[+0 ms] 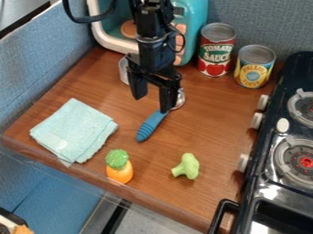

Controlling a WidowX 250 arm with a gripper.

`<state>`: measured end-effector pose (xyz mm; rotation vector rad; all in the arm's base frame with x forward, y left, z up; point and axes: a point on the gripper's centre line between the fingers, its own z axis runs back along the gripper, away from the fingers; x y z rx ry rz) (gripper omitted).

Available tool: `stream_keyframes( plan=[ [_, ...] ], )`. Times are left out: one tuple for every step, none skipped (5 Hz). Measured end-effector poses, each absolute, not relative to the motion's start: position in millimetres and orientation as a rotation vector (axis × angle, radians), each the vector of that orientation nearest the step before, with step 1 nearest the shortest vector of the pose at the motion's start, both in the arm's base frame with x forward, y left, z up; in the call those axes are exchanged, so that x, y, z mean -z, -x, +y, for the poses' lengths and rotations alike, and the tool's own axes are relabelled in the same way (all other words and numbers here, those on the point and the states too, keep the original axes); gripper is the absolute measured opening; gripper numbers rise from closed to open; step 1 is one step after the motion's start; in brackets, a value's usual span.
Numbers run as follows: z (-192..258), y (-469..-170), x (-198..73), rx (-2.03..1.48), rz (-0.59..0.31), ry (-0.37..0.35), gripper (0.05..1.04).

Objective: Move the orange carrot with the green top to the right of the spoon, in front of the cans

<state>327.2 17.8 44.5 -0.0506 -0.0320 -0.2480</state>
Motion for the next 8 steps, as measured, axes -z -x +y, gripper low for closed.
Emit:
stream_keyframes(
  plan=[
    [17.4,-321.1,-31.6,0.239,0.001,0.057,1.001],
    [15.4,-292.8,-26.3,0.228,0.025,0.053,1.001],
    [10.3,-274.4,-31.5,0.242,0.014,0.028,1.001],
    [12.0,-255.3,-31.7,0.247,0.004,-0.013,1.001],
    [12.2,-245.4,-22.6,0.270,0.013,-0.062,1.001],
    [18.2,-241.3,-19.1,0.265,0.021,-0.104,1.001],
    [24.0,-233.6,-8.3,0.236,0.052,-0.102,1.001],
    [25.9,-230.4,2.6,0.230,0.078,-0.095,0.942]
  ],
)
